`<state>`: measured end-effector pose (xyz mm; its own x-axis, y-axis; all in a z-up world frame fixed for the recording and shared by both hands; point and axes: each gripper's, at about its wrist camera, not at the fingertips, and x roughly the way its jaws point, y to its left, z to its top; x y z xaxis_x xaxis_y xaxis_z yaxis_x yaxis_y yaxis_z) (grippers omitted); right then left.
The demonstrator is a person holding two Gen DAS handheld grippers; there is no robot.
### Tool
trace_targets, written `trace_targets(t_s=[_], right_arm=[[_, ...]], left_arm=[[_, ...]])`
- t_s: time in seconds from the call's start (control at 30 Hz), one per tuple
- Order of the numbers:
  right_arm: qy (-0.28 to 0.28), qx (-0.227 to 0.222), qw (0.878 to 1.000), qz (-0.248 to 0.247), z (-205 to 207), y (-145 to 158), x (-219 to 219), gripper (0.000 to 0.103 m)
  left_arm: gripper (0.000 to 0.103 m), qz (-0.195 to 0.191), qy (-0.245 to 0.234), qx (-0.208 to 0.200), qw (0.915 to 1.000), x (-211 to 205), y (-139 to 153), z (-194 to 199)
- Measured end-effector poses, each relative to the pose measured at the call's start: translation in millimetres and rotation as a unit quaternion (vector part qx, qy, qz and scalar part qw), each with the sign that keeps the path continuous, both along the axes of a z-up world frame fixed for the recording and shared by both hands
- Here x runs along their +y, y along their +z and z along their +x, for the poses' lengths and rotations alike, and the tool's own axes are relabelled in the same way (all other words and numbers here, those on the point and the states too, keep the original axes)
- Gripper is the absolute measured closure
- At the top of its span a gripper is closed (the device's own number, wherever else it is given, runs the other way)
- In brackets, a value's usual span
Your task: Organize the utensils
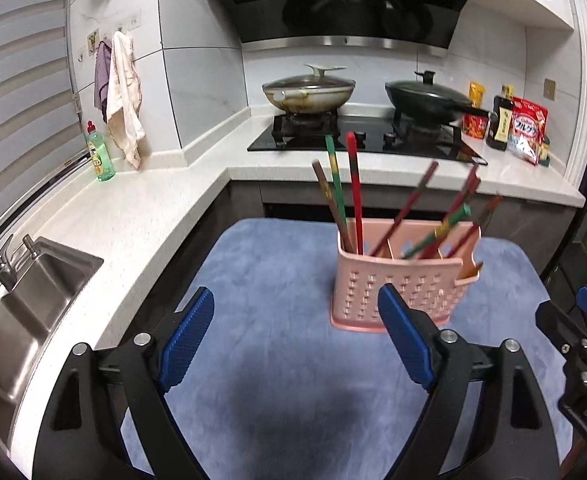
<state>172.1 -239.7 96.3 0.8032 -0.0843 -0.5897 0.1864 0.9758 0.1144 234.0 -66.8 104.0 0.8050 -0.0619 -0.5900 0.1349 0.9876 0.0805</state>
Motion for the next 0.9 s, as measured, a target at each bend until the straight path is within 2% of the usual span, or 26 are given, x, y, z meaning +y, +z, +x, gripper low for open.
trace_targets(t_s=[0.13,0.23,0.47,0.57,0.77,0.9], right_arm=[[-0.015,0.006,1.000,-0.012,-7,-10,5,0.028],[-0.016,0.006,1.000,-0.024,-12,-13,9,0.019],[-0.014,0.009,0.999,-0.032,-12,-15,14,0.015],[-0.013,0.010,0.999,-0.031,-11,-17,15,0.006],[-0.014,0.005,0.999,-0.039,-10,-18,19,0.006],[-0.014,0.009,0.999,-0.037,-9,-21,19,0.006]], left_arm=[[0.017,0.004,0.001,0.004,1.0000,-1,-9,-9],[0.013,0.005,0.001,0.004,1.0000,-3,-12,-15],[0.009,0.012,0.002,0.010,0.9999,-5,-19,-19],[0.007,0.016,0.004,0.012,0.9998,-6,-23,-20],[0.007,0.030,0.008,0.012,0.9995,-9,-26,-21],[0.007,0.023,0.009,0.027,0.9993,-8,-29,-18]])
